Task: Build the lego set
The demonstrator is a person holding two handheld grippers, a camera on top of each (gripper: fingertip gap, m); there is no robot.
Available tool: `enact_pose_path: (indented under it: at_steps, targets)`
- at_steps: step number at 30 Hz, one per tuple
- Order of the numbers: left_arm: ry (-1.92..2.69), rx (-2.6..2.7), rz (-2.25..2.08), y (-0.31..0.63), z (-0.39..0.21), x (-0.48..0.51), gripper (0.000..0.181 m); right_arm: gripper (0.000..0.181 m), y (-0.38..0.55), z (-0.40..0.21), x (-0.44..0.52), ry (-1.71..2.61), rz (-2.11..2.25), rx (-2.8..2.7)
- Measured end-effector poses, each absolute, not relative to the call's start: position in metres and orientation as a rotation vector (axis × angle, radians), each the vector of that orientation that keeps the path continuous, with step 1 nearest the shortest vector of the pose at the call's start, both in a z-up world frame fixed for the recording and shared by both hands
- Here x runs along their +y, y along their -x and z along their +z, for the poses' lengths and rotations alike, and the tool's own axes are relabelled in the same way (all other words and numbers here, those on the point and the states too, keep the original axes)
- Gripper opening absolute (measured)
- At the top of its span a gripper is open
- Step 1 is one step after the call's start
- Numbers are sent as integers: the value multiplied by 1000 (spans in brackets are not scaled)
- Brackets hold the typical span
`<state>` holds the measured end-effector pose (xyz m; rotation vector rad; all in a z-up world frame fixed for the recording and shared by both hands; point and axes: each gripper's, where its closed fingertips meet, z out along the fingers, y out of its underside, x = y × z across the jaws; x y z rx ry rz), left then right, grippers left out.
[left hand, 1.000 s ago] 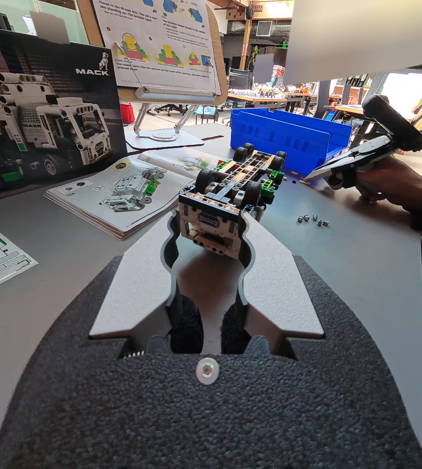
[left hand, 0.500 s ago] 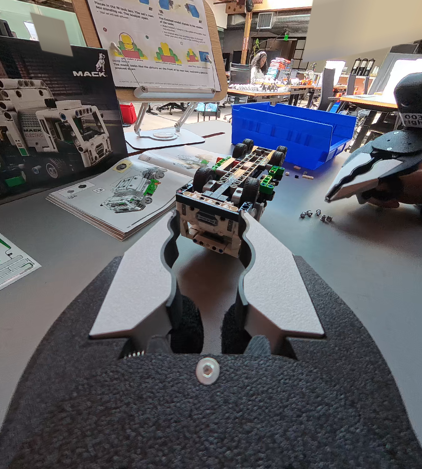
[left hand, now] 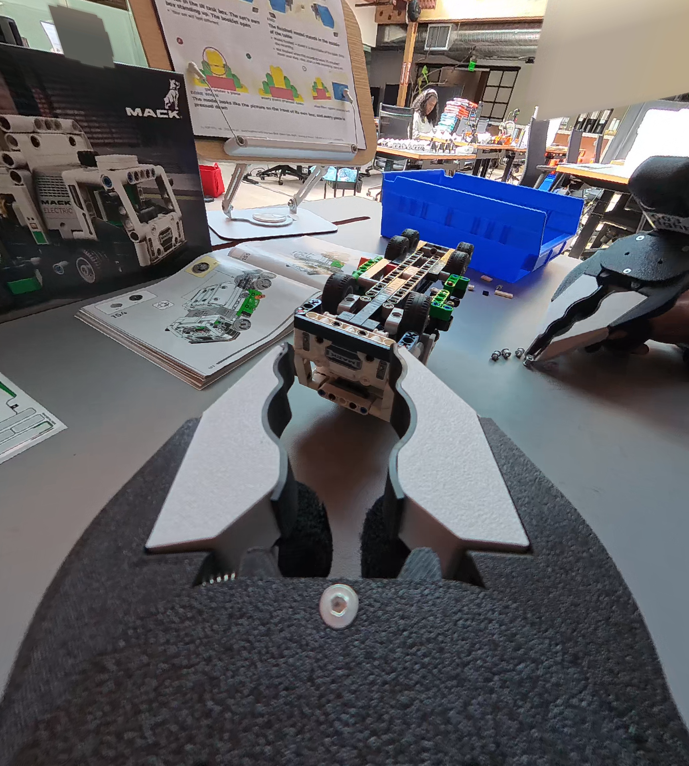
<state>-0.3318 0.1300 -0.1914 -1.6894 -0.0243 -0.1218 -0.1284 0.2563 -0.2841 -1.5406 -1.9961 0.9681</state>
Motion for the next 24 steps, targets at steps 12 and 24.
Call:
enact_pose_path:
  at_steps: [12, 24]
  targets:
    - [1693, -38, -84, 334, -192, 131, 43, 13, 129, -274, 266, 1533, 985, -1901]
    - [1689, -68, 43, 338, -189, 131, 33, 24, 118, -239, 299, 1563, 1162, -1573]
